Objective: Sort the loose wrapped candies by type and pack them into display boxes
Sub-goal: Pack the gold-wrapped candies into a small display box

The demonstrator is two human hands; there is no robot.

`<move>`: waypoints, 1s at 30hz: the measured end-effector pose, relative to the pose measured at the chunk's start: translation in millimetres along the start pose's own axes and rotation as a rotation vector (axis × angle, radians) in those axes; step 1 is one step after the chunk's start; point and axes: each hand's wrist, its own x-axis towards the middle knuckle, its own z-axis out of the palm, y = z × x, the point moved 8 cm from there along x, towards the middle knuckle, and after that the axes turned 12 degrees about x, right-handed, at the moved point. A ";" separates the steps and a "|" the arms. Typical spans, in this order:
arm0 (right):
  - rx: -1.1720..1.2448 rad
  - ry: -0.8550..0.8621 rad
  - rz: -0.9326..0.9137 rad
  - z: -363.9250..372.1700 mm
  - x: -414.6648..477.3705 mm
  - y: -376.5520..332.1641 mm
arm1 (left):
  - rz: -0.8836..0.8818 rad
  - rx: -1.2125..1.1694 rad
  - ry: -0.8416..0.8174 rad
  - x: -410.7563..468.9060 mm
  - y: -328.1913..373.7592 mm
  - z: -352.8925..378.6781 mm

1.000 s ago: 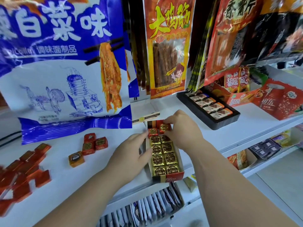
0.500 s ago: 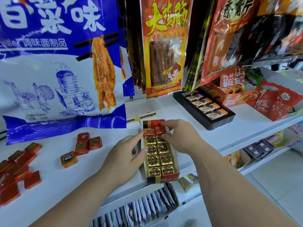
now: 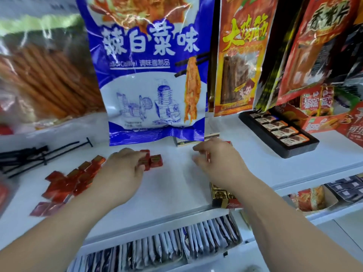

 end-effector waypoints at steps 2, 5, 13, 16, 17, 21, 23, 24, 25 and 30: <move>-0.023 -0.089 -0.041 26.4 0.8 -18.1 | -0.036 0.009 -0.023 -4.4 -21.5 0.4; -0.076 -0.214 -0.031 70.2 6.9 -27.9 | -0.021 -0.010 -0.038 -3.7 -33.6 19.1; -0.116 -0.250 -0.048 122.6 26.8 -34.2 | 0.046 0.138 -0.001 13.7 -17.9 44.0; -0.138 -0.280 -0.088 130.9 26.3 -34.9 | 0.090 0.142 0.030 16.2 -17.2 43.3; -0.145 -0.280 -0.085 131.8 26.5 -33.1 | 0.106 0.129 0.053 16.3 -16.8 41.7; -0.124 -0.200 -0.118 121.6 29.7 -35.1 | 0.136 0.122 0.065 18.1 -14.8 35.9; -0.059 -0.182 -0.116 114.8 28.0 -36.4 | 0.128 0.116 0.050 17.5 -14.8 34.2; -0.035 -0.183 -0.113 111.5 26.0 -37.4 | 0.128 0.107 0.046 16.9 -14.6 33.7; -0.024 -0.186 -0.114 107.8 24.2 -38.7 | 0.130 0.097 0.040 16.3 -13.8 33.2; 0.057 -0.165 -0.111 75.3 15.0 -44.6 | 0.171 0.052 0.063 9.3 -4.4 21.6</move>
